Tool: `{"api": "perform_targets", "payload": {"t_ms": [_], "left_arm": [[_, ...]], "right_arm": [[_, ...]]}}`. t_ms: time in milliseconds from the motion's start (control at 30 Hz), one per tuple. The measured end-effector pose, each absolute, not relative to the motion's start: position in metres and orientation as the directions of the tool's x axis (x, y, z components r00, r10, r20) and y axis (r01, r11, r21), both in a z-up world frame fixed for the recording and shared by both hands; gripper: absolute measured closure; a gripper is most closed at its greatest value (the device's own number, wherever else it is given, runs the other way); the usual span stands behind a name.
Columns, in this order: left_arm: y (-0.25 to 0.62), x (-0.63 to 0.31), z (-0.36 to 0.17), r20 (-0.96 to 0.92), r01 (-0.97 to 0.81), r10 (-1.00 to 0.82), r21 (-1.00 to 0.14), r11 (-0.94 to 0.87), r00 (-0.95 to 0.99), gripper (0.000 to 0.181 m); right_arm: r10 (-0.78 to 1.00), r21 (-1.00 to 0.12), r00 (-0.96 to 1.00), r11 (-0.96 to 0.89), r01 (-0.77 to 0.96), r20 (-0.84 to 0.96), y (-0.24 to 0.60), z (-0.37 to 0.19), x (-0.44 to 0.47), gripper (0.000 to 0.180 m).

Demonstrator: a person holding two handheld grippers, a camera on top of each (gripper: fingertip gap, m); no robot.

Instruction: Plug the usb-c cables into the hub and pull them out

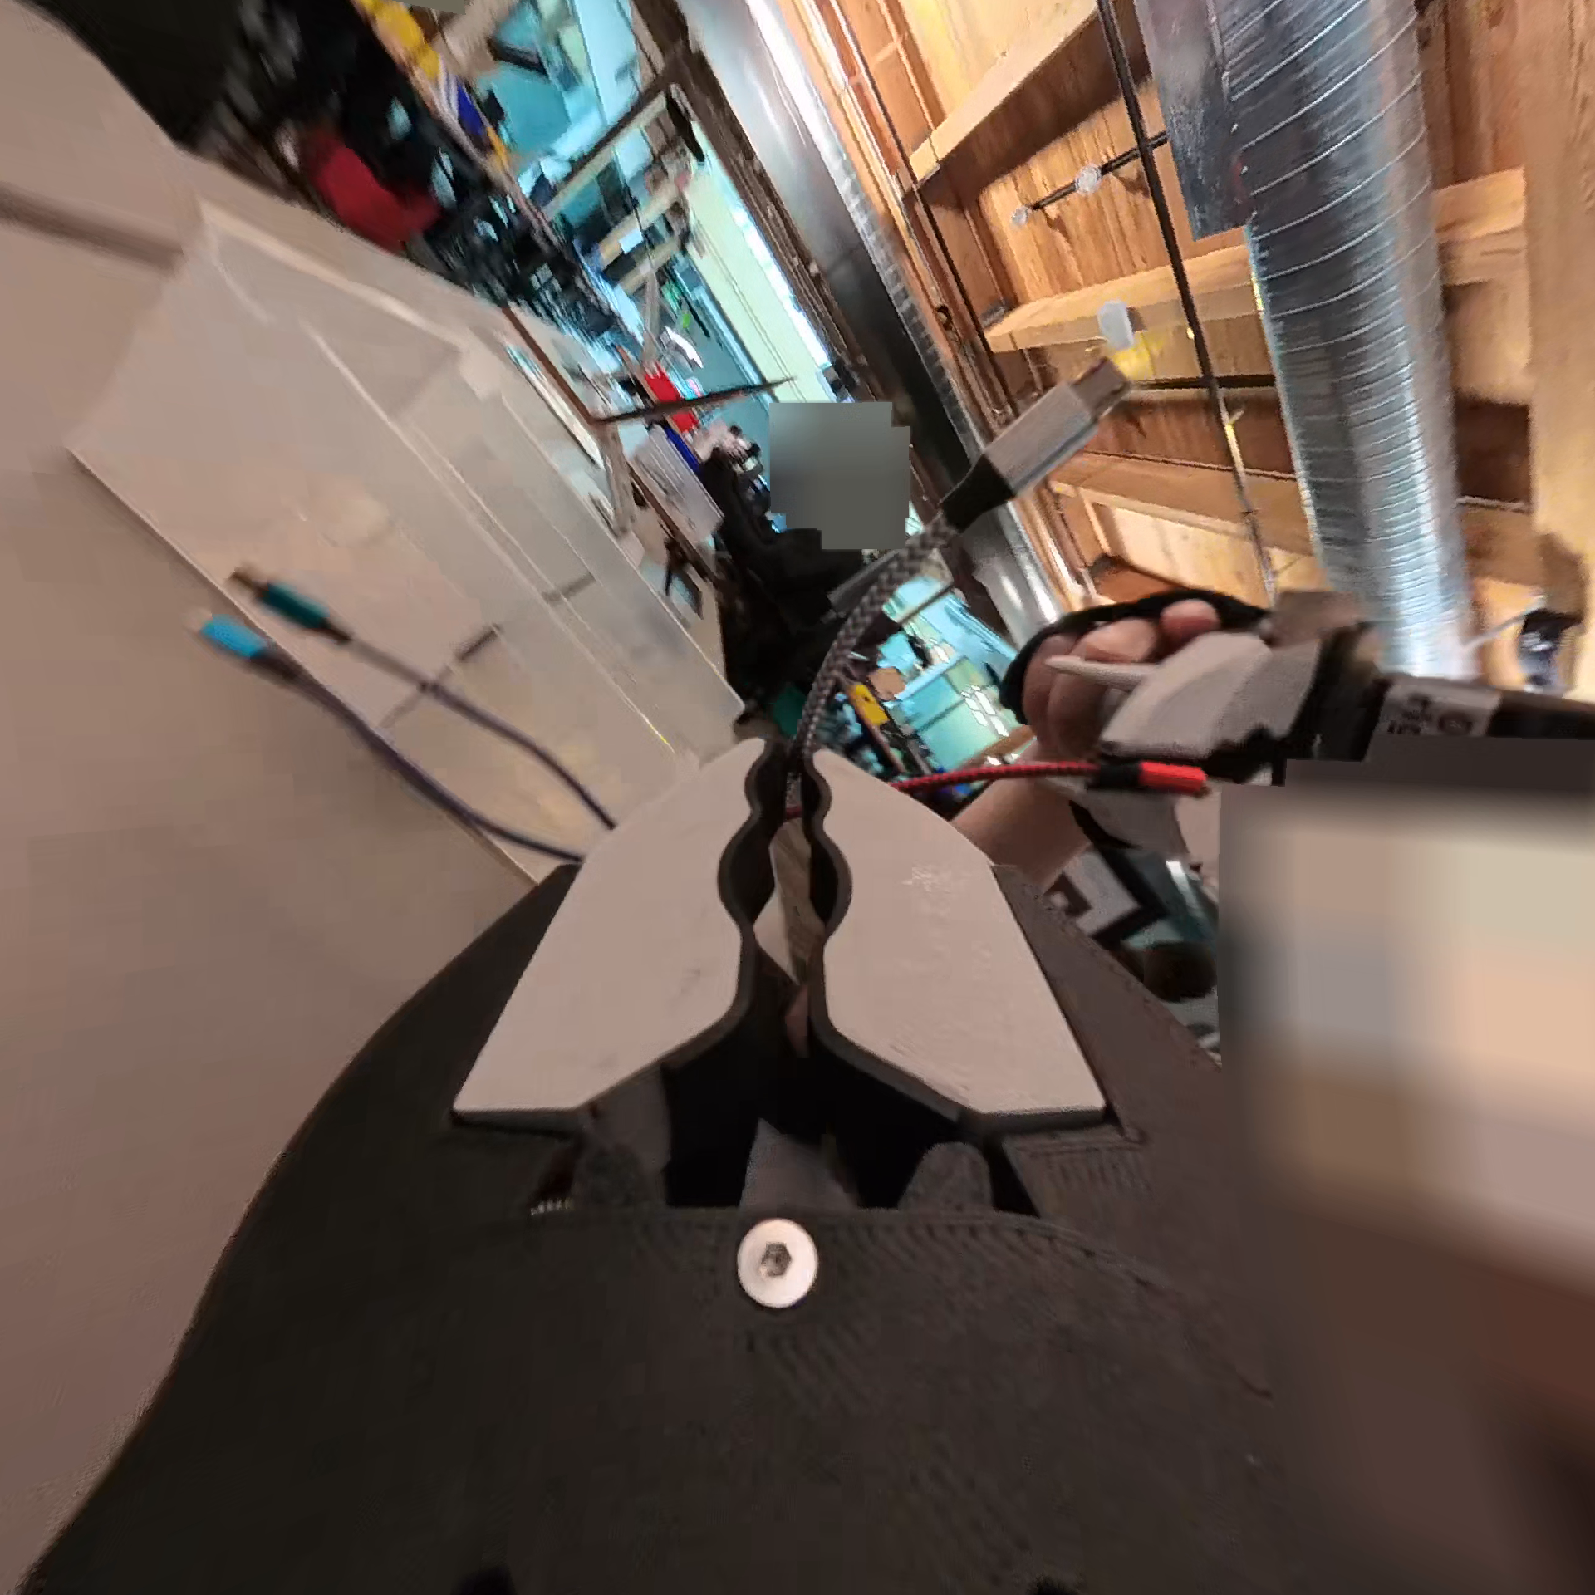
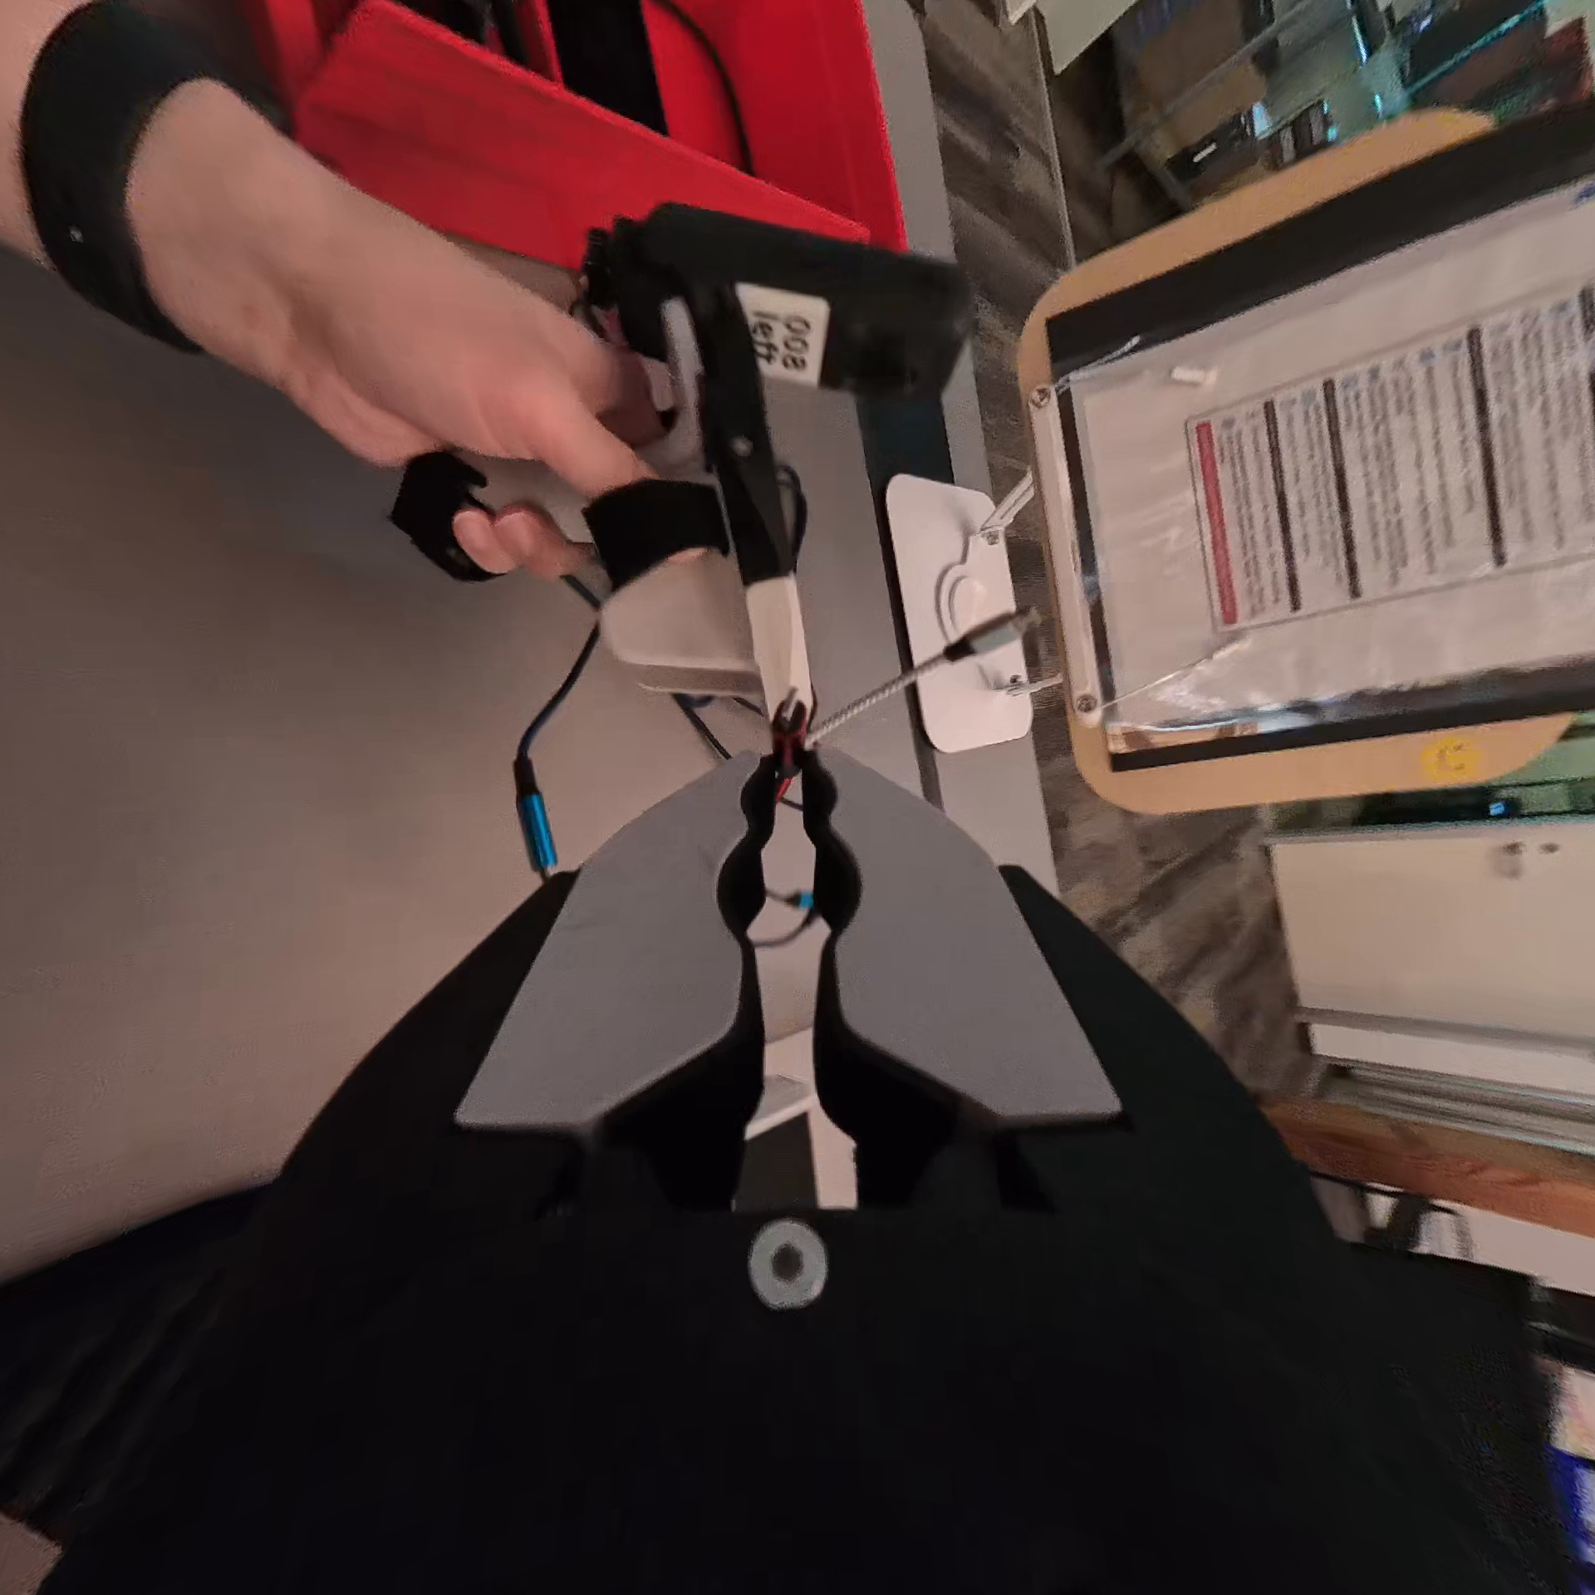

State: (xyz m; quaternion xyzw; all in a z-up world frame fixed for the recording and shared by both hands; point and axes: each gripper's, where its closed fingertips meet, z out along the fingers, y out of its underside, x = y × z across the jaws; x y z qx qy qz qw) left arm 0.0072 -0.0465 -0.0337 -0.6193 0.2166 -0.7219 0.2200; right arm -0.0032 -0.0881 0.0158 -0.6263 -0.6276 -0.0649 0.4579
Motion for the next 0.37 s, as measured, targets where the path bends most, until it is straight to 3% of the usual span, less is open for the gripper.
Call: {"api": "perform_targets", "payload": {"t_ms": [100,200,367], "left_arm": [[-0.042,0.001,-0.024,0.679,0.117,-0.731,-0.722,-0.682,-0.070,0.178],[-0.048,0.000,-0.013,0.534,0.137,-0.845,-0.835,-0.534,-0.037,0.179],[-0.059,-0.002,0.000,0.484,0.166,-0.867,-0.851,-0.497,-0.116,0.178]], "right_arm": [[0.768,-0.565,0.285,0.120,0.816,0.574,-0.068,0.008,0.006,0.174],[0.783,-0.568,0.314,0.060,0.821,0.537,-0.053,-0.004,0.017,0.175],[0.821,-0.577,0.281,0.070,0.814,0.496,-0.058,-0.011,0.019,0.179]]}}
